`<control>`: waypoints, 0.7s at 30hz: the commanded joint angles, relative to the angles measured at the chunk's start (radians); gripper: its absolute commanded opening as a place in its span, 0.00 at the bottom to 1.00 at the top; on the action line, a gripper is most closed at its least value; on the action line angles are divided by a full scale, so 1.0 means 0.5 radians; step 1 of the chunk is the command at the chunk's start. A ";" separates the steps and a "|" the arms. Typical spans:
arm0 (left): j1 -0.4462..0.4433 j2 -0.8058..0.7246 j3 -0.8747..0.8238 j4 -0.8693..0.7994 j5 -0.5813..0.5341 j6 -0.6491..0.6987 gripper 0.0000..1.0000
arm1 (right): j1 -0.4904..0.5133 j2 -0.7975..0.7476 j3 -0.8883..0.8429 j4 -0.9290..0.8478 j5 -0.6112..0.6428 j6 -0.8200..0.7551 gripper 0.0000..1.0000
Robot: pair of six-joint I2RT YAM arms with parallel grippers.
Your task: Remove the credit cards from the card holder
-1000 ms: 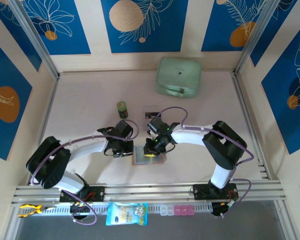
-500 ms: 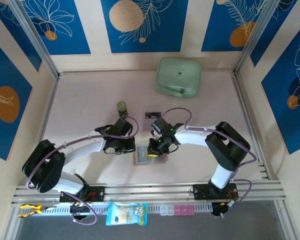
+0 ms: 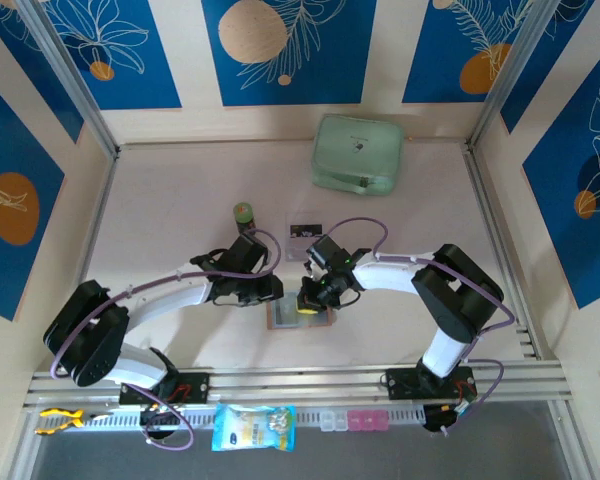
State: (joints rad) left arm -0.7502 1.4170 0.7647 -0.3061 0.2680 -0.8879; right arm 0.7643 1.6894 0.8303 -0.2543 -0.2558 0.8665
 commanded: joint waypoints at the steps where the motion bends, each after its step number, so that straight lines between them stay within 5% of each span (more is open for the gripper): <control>1: -0.037 0.055 -0.020 0.052 0.057 -0.033 0.25 | -0.022 -0.044 -0.065 0.004 -0.037 0.029 0.06; 21: -0.074 0.190 -0.064 0.119 0.064 -0.094 0.26 | -0.083 -0.065 -0.168 0.163 -0.194 0.103 0.04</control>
State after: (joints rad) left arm -0.7750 1.4963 0.7441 -0.2630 0.2878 -0.9199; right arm 0.7296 1.6760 0.7696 -0.1699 -0.3248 0.9005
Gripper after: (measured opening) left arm 0.256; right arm 0.050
